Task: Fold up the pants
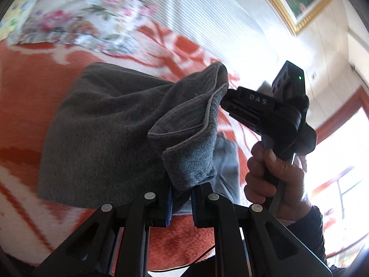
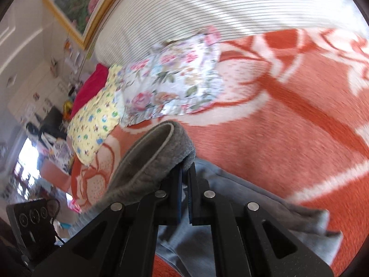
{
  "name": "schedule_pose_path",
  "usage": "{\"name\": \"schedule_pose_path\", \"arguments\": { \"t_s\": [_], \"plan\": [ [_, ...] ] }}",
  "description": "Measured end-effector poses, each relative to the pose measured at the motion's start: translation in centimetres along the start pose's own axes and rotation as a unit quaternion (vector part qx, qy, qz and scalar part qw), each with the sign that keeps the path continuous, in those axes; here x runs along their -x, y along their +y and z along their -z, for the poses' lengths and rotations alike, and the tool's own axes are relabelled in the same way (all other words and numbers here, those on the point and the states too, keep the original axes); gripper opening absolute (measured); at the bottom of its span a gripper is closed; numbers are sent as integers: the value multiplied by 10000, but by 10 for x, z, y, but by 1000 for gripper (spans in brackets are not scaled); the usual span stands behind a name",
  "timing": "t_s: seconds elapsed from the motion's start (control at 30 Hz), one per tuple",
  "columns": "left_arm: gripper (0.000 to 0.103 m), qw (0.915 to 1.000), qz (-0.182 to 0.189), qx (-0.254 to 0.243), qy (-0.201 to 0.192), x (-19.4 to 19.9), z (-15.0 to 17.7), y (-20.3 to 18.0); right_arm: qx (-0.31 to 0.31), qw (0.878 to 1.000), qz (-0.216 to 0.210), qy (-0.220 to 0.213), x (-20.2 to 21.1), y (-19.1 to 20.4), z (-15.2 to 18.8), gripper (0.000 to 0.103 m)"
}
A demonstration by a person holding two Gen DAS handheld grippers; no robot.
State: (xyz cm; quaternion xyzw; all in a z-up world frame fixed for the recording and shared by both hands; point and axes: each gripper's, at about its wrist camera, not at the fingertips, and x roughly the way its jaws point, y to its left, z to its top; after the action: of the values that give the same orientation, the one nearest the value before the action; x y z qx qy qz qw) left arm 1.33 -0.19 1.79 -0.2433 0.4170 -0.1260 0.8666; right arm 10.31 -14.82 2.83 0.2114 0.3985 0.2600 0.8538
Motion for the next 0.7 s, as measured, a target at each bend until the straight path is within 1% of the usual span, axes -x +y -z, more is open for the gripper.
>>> {"name": "schedule_pose_path", "arguments": {
  "t_s": [0.17, 0.3, 0.5, 0.53, 0.7],
  "plan": [
    [12, 9990, -18, -334, 288, -31, 9, -28, -275, 9995, 100, -143, 22, -34, 9, 5],
    [12, 9973, -104, -570, 461, -52, 15, -44, -485, 9985, 140, -189, 30, -58, 15, 5],
    [12, 9951, -207, -768, 596, -70, 20, -58, -720, 9970, 143, -256, 34, -83, 21, 5],
    [12, 9948, -218, -783, 607, -75, 16, -58, -757, 9966, 136, -282, 36, -86, 22, 5],
    [12, 9930, -237, -985, 615, -78, 17, -69, -858, 9950, 130, -500, 53, -95, 24, 5]
  ]
}}
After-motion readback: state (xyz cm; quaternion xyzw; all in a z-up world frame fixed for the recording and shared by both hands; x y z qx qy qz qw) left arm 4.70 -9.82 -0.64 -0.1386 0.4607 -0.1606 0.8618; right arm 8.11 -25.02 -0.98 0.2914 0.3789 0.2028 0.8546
